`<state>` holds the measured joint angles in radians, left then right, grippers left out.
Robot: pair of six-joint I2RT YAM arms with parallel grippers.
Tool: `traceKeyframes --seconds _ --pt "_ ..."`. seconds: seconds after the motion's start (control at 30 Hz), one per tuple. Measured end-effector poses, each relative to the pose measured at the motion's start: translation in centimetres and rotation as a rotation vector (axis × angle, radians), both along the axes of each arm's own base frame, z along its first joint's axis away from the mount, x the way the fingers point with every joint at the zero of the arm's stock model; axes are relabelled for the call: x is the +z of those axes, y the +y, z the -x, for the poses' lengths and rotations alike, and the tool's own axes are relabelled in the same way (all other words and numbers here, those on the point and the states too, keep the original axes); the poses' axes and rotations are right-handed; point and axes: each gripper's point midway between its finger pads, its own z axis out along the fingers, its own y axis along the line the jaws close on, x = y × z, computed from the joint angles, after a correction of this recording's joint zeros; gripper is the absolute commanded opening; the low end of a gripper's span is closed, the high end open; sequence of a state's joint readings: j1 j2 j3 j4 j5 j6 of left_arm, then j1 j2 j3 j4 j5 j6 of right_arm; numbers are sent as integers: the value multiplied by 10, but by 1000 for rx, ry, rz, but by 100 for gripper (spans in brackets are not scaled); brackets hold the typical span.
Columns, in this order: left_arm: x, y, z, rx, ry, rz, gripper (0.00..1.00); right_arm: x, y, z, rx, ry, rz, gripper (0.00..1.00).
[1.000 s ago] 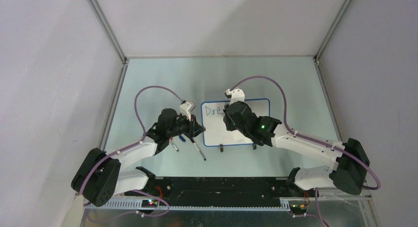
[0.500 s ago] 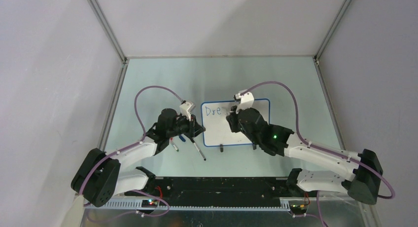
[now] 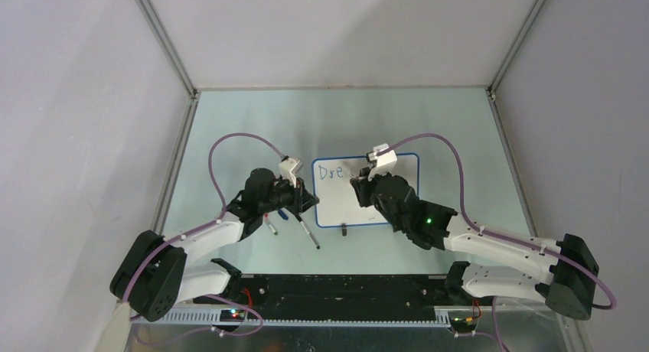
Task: Write a sentence on the whiteboard
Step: Write a sentence with the whiteboard marker.
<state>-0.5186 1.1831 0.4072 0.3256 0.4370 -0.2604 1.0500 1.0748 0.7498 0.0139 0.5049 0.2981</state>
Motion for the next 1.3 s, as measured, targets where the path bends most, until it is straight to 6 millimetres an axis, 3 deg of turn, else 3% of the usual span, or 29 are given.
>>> traceKeyframes --seconds 0.53,0.77,1.3 --pt "1 0 0 0 -3 2 24 1 10 7 77 -43 24 0" --pt "1 0 0 0 -3 2 24 8 2 5 57 -47 2 0" --pt "1 0 0 0 -3 2 24 -5 5 2 64 -22 32 0"
